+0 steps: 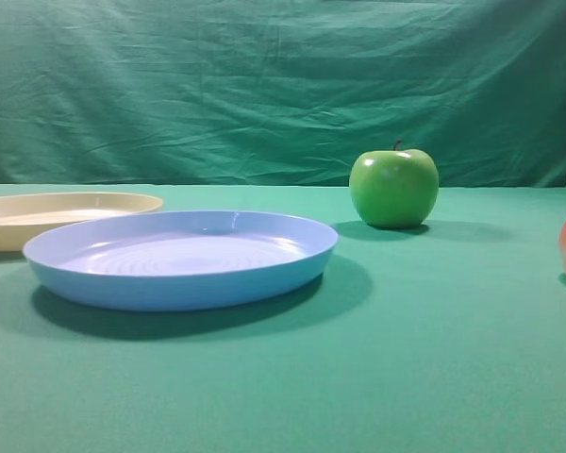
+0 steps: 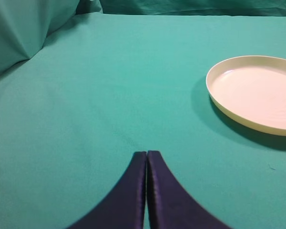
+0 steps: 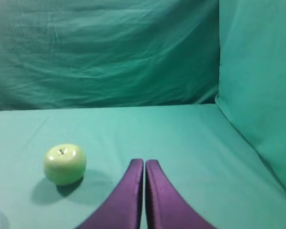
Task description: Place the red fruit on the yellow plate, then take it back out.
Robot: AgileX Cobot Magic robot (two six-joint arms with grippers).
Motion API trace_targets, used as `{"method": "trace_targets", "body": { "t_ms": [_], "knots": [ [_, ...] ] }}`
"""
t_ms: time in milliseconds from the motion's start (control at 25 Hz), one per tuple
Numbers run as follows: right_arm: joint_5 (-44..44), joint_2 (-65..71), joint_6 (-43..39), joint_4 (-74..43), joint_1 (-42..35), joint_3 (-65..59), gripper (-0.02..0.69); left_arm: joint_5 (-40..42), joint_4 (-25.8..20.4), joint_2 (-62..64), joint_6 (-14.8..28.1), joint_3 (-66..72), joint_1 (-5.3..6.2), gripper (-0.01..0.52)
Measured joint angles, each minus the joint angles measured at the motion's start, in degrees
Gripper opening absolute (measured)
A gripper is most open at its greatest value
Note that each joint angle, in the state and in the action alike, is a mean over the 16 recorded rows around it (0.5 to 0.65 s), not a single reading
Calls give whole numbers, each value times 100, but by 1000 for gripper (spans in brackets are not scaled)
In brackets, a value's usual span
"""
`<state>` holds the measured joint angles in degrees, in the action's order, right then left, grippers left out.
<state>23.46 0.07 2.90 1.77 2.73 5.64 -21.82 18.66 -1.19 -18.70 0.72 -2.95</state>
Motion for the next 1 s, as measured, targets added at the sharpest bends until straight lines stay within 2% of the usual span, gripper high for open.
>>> {"method": "trace_targets", "body": {
  "t_ms": [440,1000],
  "knots": [
    [-46,-67,-103,-31,-31,-621,0,0,0,0,0,0,0,0],
    [-63,-67,-165,-31,-31,-683,0,0,0,0,0,0,0,0]
  ]
}}
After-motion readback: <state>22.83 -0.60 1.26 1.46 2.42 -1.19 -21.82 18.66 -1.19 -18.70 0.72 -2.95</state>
